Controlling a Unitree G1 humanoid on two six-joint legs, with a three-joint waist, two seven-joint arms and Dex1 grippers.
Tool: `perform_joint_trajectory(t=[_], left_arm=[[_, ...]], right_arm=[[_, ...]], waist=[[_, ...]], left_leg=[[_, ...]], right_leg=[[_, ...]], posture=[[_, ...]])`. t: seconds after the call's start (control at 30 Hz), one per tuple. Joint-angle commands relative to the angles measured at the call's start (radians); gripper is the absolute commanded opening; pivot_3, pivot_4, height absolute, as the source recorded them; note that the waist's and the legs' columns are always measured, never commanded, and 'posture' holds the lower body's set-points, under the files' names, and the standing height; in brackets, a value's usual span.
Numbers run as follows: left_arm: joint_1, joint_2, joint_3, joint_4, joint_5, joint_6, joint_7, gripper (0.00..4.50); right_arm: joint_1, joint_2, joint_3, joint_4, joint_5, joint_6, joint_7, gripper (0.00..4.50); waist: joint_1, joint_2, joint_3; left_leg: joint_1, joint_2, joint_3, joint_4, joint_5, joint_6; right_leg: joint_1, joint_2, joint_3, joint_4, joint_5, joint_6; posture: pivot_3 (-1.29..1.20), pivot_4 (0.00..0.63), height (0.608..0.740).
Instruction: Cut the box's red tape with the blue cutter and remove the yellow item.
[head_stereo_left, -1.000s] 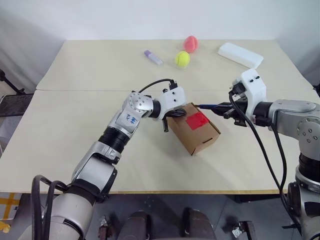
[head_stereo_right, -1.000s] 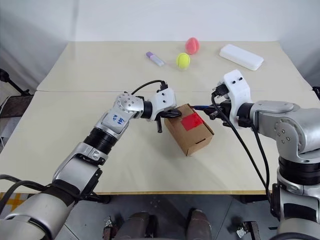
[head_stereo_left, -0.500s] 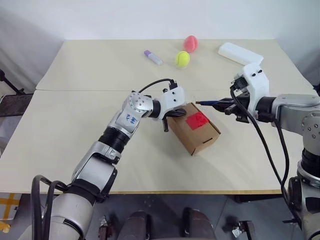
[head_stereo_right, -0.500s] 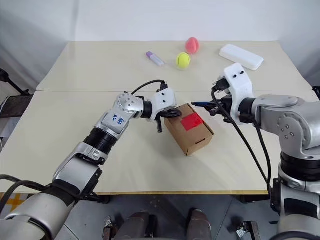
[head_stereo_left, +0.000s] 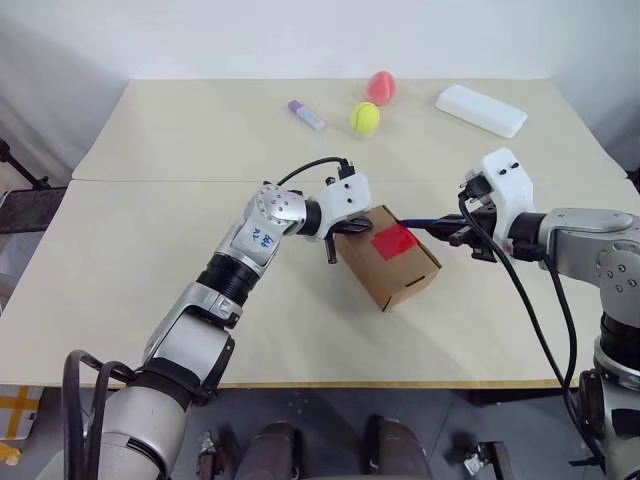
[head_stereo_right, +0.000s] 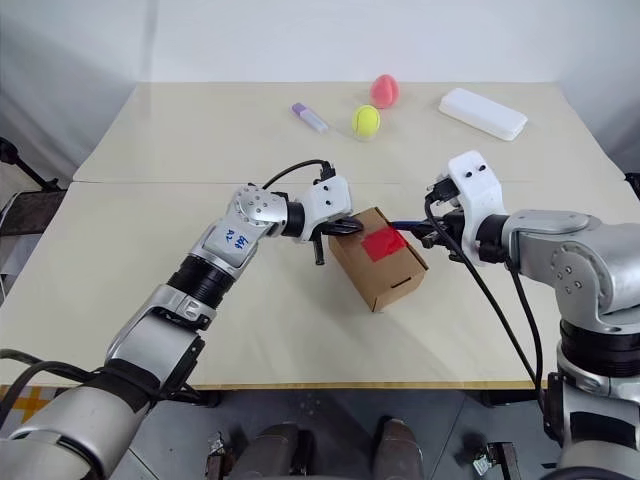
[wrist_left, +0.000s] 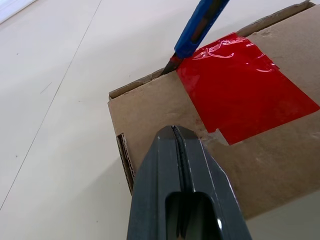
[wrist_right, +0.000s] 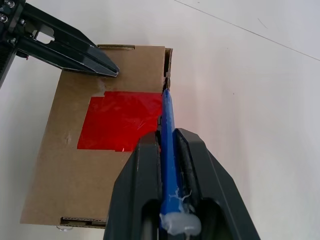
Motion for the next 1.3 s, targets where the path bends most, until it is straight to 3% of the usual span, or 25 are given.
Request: perform_joint_trajectory(t=[0.03, 0.43, 0.7, 1.3], left_arm=[[0.004, 0.010, -0.009, 0.029, 0.039, 0.017, 0.005, 0.00], [0.005, 0.002, -0.016, 0.032, 0.045, 0.028, 0.009, 0.00], [0.004, -0.001, -0.013, 0.034, 0.045, 0.030, 0.018, 0.00], [0.001, -0.004, -0.002, 0.053, 0.053, 0.028, 0.035, 0.00]], right_arm=[[-0.004, -0.030, -0.019, -0.049, 0.015, 0.024, 0.008, 0.14], [-0.030, -0.095, 0.020, -0.050, 0.032, 0.090, 0.037, 0.14], [-0.012, -0.053, 0.051, -0.027, 0.014, 0.078, 0.023, 0.14], [0.071, -0.276, -0.068, -0.119, 0.119, 0.093, 0.162, 0.14]], waist=[[0.000, 0.000, 0.000], [0.000, 0.000, 0.000], [0.000, -0.001, 0.000], [0.002, -0.002, 0.001]], left_leg=[[0.000, 0.000, 0.000, 0.000, 0.000, 0.000], [0.000, 0.000, 0.000, 0.000, 0.000, 0.000], [0.000, 0.000, 0.000, 0.000, 0.000, 0.000], [0.000, 0.000, 0.000, 0.000, 0.000, 0.001]], right_leg=[[0.000, 0.000, 0.000, 0.000, 0.000, 0.000], [0.000, 0.000, 0.000, -0.001, 0.000, 0.000], [0.000, 0.000, 0.000, 0.000, 0.000, 0.000], [0.001, -0.001, 0.000, -0.002, 0.001, -0.001]], posture=[[0.00, 0.150, 0.740], [0.00, 0.150, 0.740], [0.00, 0.150, 0.740], [0.00, 0.150, 0.740]])
